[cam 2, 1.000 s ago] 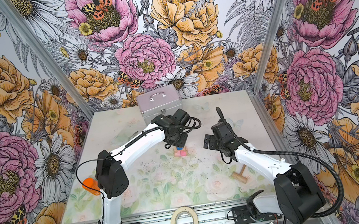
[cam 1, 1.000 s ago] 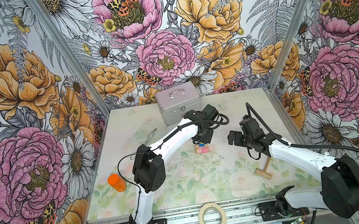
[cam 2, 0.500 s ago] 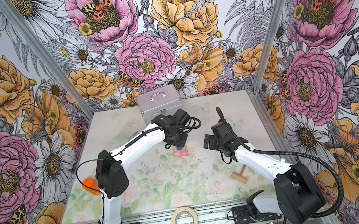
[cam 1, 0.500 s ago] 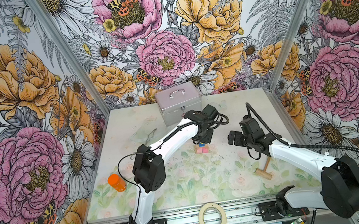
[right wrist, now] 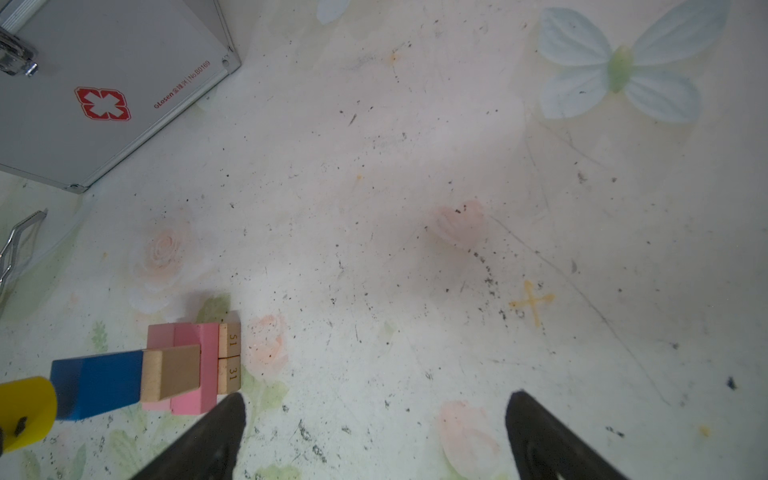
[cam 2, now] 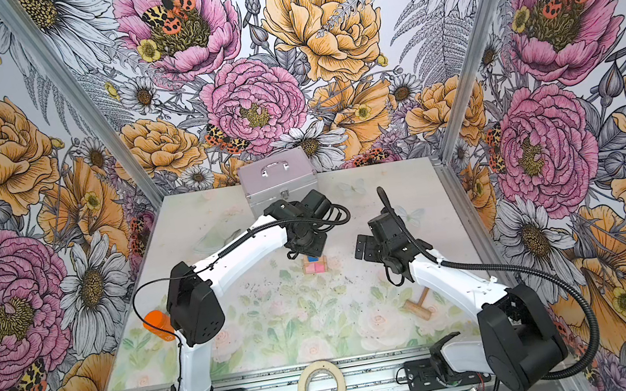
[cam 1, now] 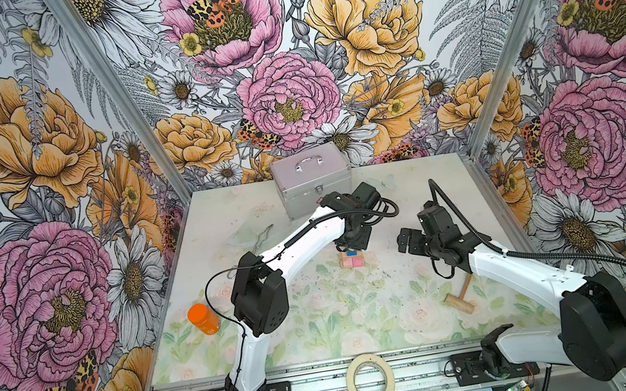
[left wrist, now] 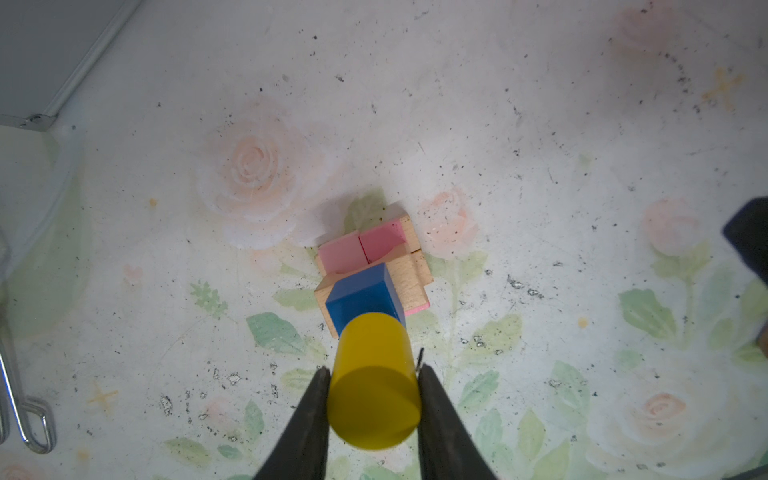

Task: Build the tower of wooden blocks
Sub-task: 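Lower the yellow cylinder onto the blue cube with the left gripper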

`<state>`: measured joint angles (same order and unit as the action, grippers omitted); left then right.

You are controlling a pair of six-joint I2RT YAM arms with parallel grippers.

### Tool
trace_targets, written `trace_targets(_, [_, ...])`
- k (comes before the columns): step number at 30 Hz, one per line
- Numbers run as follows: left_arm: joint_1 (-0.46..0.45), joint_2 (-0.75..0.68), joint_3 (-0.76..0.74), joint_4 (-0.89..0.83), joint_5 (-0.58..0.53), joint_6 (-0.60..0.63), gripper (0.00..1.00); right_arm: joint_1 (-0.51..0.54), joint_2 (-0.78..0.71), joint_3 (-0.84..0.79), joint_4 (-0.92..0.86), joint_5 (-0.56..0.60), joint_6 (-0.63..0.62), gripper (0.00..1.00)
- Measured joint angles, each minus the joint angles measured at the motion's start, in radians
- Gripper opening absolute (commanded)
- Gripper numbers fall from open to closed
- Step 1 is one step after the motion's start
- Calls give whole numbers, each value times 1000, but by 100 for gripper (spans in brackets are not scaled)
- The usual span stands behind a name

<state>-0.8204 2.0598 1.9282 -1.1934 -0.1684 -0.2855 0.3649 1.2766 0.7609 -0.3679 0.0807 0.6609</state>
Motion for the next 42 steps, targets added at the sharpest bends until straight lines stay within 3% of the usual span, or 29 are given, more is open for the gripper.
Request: trace_targets(42, [12,26,24,-7,-8,-3,0,-5,0,-1,3,-7,0,99])
